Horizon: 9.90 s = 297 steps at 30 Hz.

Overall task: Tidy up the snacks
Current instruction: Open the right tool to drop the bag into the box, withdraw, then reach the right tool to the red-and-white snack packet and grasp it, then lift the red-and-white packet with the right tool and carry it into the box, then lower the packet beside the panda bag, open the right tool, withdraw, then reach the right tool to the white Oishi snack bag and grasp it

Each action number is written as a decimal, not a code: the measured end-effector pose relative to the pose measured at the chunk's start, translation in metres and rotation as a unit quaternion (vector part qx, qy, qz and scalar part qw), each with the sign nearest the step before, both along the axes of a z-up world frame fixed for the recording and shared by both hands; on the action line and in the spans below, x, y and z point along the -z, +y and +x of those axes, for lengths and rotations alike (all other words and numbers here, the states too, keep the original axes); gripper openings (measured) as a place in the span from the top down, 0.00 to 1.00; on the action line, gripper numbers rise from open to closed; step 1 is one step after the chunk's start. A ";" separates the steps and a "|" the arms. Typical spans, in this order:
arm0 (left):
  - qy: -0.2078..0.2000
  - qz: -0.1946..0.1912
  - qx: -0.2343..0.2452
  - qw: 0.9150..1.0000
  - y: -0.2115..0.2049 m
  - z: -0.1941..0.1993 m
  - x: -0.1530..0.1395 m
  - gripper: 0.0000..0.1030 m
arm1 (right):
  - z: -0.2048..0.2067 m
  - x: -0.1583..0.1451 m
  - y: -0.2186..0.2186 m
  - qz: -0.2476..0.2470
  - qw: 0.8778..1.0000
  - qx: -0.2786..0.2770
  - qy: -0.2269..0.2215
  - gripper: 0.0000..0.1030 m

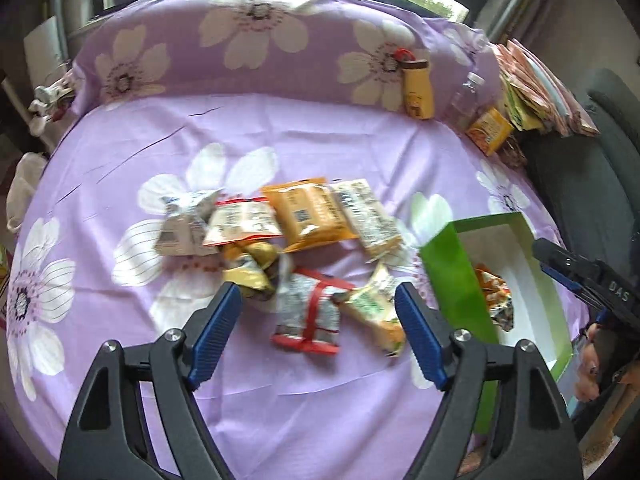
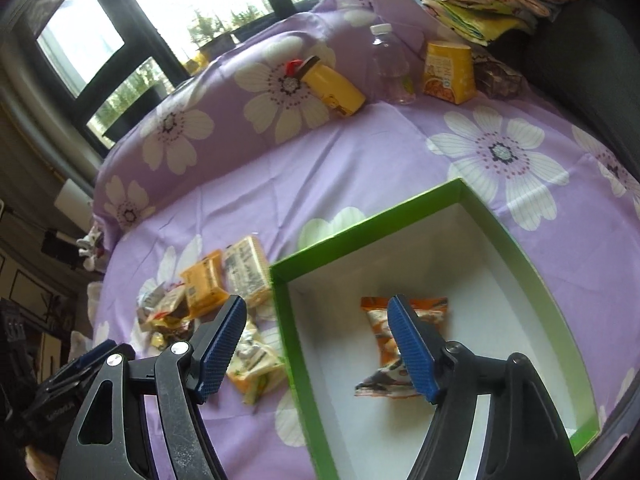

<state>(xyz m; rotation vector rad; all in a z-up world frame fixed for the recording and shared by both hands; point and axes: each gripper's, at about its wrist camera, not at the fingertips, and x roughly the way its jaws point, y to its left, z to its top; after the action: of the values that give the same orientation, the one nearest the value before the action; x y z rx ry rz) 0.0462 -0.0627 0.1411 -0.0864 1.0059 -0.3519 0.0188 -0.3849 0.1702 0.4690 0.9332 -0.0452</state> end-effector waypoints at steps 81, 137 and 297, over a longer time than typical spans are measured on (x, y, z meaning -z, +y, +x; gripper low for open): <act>0.104 -0.049 0.054 0.992 0.009 -0.039 0.101 0.77 | 0.015 0.117 0.169 0.068 0.974 -0.152 0.152 0.58; -0.085 -0.065 0.219 0.970 -0.150 -0.080 -0.011 0.82 | -0.057 -0.015 0.027 -0.025 0.998 0.024 -0.053 0.58; 0.022 -0.065 -0.214 0.975 0.206 -0.018 0.035 0.03 | 0.166 0.082 0.325 -0.111 0.971 -0.196 0.081 0.34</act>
<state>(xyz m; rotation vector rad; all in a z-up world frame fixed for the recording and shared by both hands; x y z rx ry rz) 0.0284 0.1433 0.1061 -0.4238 0.9778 -0.0209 0.1844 -0.0600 0.0884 0.0682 1.1524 0.1726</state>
